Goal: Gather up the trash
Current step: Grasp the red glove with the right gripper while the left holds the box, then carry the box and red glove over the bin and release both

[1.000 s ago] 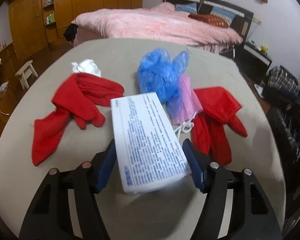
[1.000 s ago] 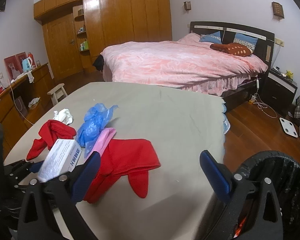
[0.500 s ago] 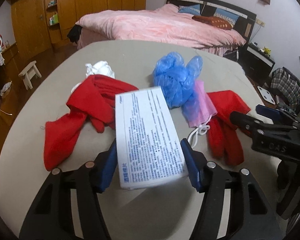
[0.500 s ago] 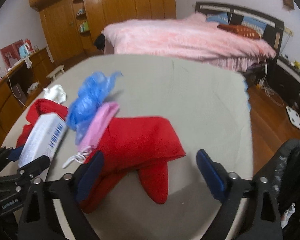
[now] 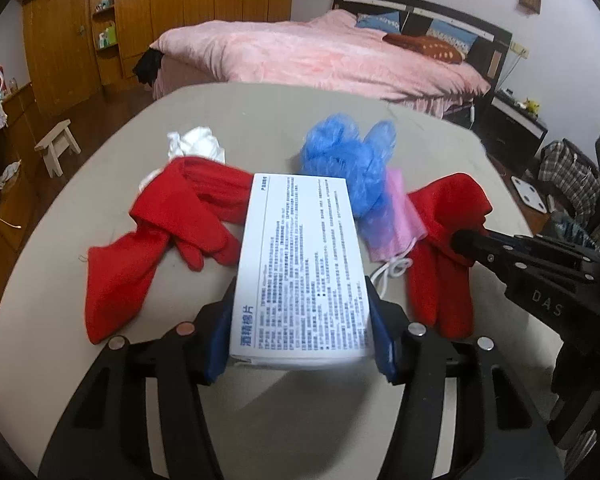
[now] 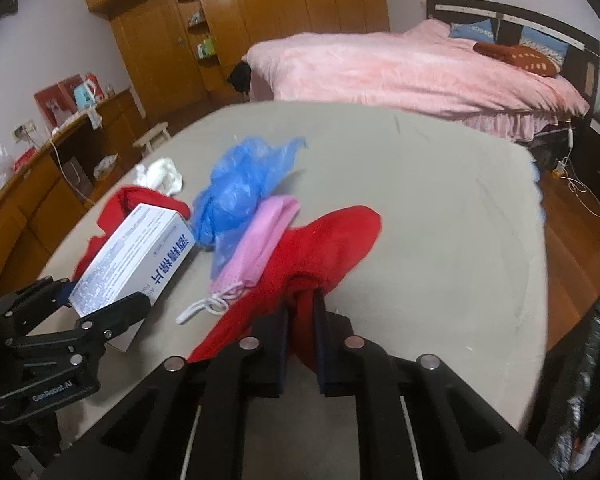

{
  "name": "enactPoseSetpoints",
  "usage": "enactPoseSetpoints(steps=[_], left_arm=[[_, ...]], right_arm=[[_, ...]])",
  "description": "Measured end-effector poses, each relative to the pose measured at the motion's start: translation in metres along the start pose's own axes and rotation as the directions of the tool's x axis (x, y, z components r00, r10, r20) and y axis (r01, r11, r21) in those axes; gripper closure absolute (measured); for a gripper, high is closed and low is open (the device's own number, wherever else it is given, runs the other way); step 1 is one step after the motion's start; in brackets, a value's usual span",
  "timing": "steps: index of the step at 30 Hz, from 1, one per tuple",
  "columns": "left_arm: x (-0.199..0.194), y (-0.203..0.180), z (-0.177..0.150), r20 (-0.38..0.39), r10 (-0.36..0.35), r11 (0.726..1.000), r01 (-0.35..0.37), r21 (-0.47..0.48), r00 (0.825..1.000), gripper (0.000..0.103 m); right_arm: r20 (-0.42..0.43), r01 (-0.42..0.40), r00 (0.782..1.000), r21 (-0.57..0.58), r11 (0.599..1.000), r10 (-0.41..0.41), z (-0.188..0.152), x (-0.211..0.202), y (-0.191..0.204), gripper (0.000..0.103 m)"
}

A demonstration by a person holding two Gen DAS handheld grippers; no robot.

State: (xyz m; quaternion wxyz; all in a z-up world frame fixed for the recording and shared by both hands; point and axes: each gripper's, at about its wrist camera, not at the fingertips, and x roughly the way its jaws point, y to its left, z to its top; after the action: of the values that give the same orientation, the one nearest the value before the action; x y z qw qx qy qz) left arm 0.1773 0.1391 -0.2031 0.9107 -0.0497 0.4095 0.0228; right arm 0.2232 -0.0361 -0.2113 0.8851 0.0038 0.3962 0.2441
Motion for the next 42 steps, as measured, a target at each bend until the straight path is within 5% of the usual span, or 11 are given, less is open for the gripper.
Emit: enactPoseSetpoints(steps=[18,42], left_arm=[[-0.067,-0.048,0.028,0.12,-0.068,0.998,0.066,0.026,0.99,0.048],[-0.138,-0.127,0.034,0.239,-0.205,0.974,0.174,0.146,0.949,0.048]], right_arm=[[0.205,0.087,0.975,-0.003,0.996,-0.085,0.018,-0.117,-0.012,0.092],[0.358,0.177,0.914,0.066,0.982,-0.189,0.002,-0.232,-0.042,0.092]])
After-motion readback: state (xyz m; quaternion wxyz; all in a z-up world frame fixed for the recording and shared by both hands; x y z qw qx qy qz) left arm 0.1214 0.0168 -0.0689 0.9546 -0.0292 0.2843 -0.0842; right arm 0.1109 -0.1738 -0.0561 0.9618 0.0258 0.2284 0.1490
